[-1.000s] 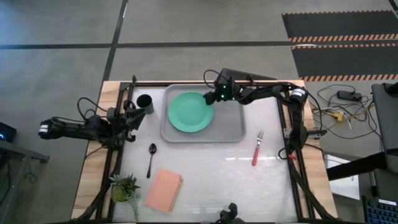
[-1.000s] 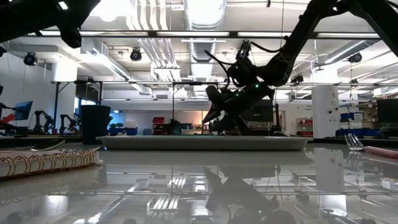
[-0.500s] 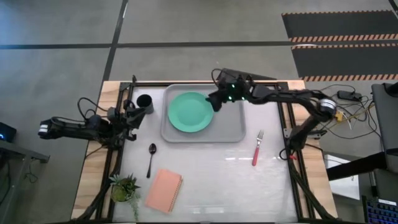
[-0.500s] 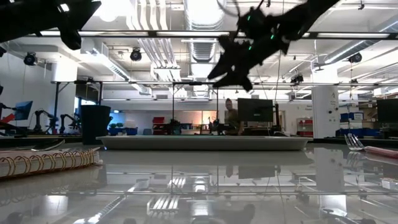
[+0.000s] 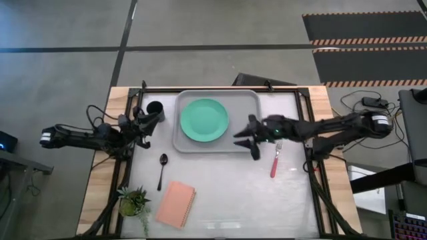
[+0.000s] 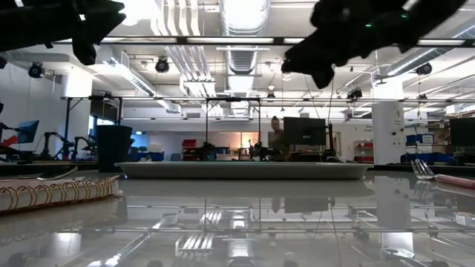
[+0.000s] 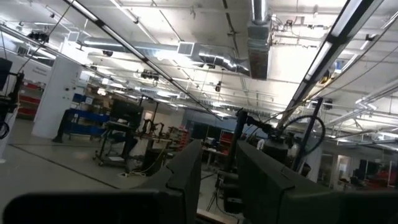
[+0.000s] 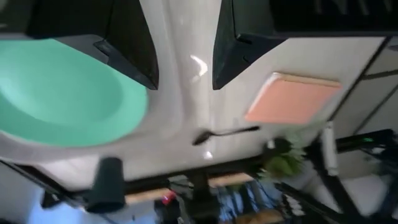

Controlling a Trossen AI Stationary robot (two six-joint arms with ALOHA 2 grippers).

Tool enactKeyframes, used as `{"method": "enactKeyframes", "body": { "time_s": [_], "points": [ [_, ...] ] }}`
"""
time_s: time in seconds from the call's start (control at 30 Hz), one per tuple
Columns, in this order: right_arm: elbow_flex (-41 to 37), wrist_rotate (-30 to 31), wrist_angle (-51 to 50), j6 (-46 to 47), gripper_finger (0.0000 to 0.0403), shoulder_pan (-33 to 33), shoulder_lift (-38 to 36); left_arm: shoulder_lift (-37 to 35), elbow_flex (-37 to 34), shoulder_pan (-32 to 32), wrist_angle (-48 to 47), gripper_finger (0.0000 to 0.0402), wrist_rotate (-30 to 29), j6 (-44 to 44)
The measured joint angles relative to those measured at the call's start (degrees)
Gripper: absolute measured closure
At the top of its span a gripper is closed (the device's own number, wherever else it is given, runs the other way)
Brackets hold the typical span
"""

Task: Pick and place plate/cup/fork/spoon on tray
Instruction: Put the pink fork to the right of the green plate on the gray food tray

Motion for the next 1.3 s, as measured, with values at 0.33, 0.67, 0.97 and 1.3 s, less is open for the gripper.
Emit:
{"method": "enactKeyframes", "body": {
  "time_s": [0.33, 0.67, 0.97, 1.3],
  "points": [
    [-12.72, 0.17, 5.17, 1.43, 0.0283, 1.29, -11.60, 0.71, -0.11, 0.00, 0.04, 0.0318, 0.00, -4.53],
    [-20.67, 2.82, 11.21, 3.62, 0.0285, 1.28, -16.95, 5.86, 0.11, 0.00, 0.00, 0.0318, 0.02, -12.64],
    [-22.23, 5.25, 7.79, 15.36, 0.0294, 1.37, -17.15, 9.26, 0.35, 0.00, 0.15, 0.0318, 0.02, -16.62],
    [-8.55, 7.94, -28.30, 34.04, 0.0299, 13.09, -14.50, 8.38, 0.61, 0.00, 1.96, 0.0318, -3.52, -11.14]
  ]
}}
